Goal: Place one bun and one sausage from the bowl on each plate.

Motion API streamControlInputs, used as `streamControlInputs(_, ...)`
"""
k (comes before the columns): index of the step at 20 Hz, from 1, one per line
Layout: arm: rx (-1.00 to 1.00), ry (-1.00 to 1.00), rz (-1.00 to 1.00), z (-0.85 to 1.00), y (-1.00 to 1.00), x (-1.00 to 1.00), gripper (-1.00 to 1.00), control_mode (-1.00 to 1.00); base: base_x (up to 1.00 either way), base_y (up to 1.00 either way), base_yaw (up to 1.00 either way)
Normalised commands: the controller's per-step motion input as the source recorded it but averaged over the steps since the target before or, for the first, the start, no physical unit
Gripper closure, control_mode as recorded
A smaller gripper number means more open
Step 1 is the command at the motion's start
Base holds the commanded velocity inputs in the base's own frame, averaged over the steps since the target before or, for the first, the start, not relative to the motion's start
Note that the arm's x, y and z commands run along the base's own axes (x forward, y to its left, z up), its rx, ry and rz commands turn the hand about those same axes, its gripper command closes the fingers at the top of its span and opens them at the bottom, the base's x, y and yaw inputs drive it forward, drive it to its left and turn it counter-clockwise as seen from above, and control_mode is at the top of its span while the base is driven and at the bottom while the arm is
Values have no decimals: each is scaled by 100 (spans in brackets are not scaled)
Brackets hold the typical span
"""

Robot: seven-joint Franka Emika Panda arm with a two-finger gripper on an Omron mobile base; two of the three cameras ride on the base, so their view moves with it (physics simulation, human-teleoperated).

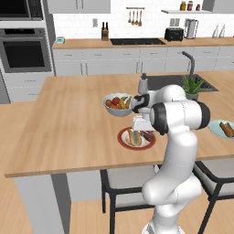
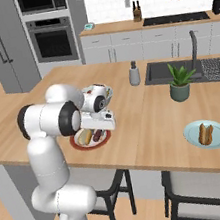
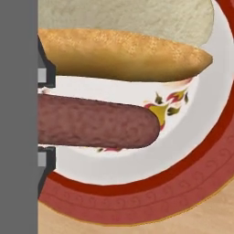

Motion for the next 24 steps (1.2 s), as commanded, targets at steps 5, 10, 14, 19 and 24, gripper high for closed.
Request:
streamControlInputs(5, 0, -7, 0, 10, 2, -37, -100, -100, 0, 0, 0)
streamControlInputs(10, 0, -22, -1, 50, 0, -67, -100, -100, 0, 0, 0)
streamControlInputs(14, 0, -34, -4, 64, 0, -98, -100, -100, 0, 0, 0)
streamControlInputs(19, 0, -35, -6, 65, 0, -100, -100, -100, 0, 0, 0)
streamControlInputs(24, 0, -26, -5, 100, 0, -73, -100, -100, 0, 0, 0)
